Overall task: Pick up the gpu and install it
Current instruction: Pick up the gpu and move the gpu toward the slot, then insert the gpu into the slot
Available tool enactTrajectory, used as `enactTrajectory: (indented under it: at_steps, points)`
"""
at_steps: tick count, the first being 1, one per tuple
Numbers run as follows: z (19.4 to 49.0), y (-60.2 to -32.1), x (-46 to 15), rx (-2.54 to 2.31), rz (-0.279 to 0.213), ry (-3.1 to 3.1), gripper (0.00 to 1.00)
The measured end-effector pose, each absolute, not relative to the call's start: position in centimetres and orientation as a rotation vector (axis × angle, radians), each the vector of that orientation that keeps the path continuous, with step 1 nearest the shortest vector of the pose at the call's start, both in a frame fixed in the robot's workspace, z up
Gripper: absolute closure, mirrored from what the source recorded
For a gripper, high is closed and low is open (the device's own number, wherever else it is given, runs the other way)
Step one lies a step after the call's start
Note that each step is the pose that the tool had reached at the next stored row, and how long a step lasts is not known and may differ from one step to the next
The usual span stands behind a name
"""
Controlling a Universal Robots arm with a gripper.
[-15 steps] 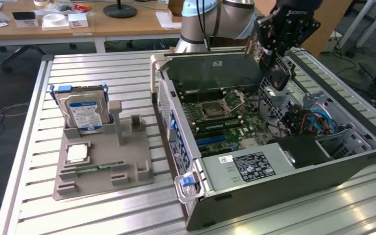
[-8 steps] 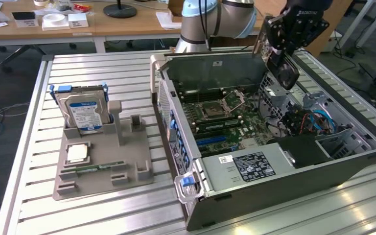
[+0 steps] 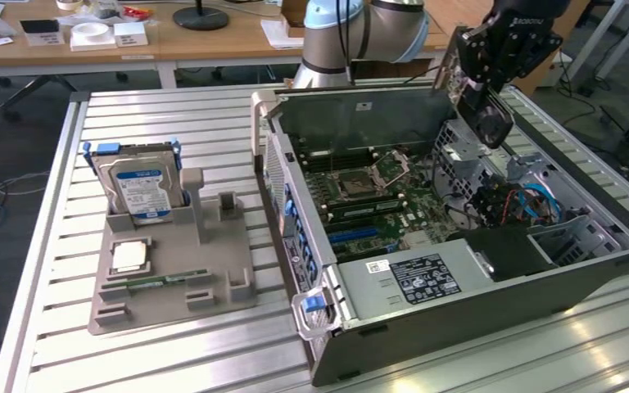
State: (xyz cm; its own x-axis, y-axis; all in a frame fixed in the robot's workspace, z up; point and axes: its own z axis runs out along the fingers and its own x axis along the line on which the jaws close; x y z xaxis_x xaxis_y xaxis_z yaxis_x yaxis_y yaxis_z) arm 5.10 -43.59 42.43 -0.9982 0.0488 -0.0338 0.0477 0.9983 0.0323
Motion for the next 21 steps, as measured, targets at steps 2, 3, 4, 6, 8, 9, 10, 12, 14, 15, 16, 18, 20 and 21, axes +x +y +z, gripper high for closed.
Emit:
enactTrajectory:
  at_steps: [2,3,4,6,8,9,10,12,14,15,16,18,20,21]
  points:
    - [42.43,-43.58,5.29,0.075,0.049,3.106,0.73]
    - [42.43,-43.58,5.29,0.075,0.049,3.106,0.73]
    - [42.43,-43.58,5.29,0.076,0.049,3.106,0.73]
    - [42.43,-43.59,5.3,0.075,0.049,3.106,0.73]
    - [42.43,-43.59,5.3,0.075,0.049,3.106,0.73]
    - [42.43,-43.59,5.28,0.076,0.049,3.105,0.73]
    - [42.43,-43.58,5.28,0.076,0.049,3.105,0.73]
    - [42.43,-43.58,5.27,0.076,0.049,3.105,0.73]
    - [42.43,-43.58,5.27,0.076,0.049,3.105,0.73]
    - [42.43,-43.58,5.27,0.076,0.049,3.105,0.73]
    - [42.43,-43.58,5.27,0.076,0.049,3.105,0.73]
    - [42.43,-43.58,5.27,0.068,0.049,3.105,0.73]
    - [42.43,-43.58,5.27,0.04,0.049,3.106,0.73]
    - [42.41,-43.58,5.27,0.02,0.05,3.106,0.73]
